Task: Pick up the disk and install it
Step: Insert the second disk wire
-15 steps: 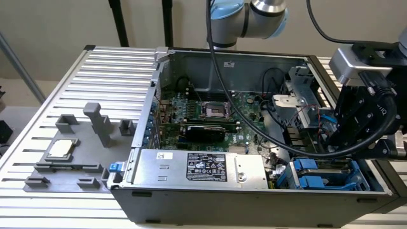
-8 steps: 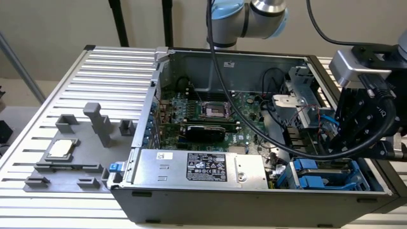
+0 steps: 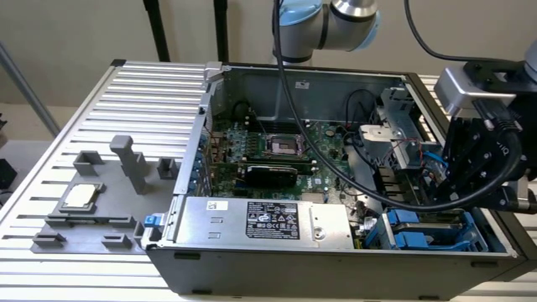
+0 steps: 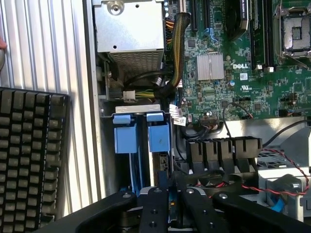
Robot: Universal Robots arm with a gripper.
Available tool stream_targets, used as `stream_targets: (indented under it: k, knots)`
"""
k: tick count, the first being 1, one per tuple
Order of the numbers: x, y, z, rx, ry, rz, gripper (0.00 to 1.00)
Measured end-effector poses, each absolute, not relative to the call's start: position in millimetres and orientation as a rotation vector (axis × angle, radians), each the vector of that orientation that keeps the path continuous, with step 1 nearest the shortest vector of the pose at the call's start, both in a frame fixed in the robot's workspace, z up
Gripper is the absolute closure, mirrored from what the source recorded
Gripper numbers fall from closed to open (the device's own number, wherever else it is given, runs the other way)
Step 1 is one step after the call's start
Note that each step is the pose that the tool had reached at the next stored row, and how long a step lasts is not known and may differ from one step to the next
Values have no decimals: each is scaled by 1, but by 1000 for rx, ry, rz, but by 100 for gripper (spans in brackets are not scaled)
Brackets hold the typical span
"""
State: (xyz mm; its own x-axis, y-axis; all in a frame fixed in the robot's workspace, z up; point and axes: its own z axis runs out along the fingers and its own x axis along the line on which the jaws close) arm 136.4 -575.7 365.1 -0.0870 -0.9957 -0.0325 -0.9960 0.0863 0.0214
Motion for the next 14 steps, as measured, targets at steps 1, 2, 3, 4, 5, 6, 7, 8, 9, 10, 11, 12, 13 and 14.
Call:
stream_targets:
  k: [1, 2, 3, 4, 5, 6, 7, 8, 9, 10, 11, 12, 13, 14]
  knots:
    - [136, -576, 365, -2116, 2308, 59, 84]
    - [134, -576, 365, -2116, 2308, 59, 84]
    - [132, -576, 364, -2117, 2307, 59, 84]
    - [130, -576, 364, -2119, 2305, 58, 84]
    - [128, -576, 364, -2121, 2302, 57, 84]
    - [127, -576, 364, -2123, 2299, 55, 84]
    - [126, -576, 363, -2126, 2294, 53, 84]
    - [125, -576, 363, -2130, 2288, 51, 84]
    - [124, -576, 362, -2135, 2280, 47, 84]
    - [124, -576, 362, -2140, 2270, 41, 84]
    - [124, -576, 361, -2146, 2260, 36, 84]
    - [124, -576, 360, -2152, 2250, 31, 84]
    - [124, -576, 359, -2158, 2241, 27, 84]
    - [124, -576, 358, -2163, 2233, 24, 84]
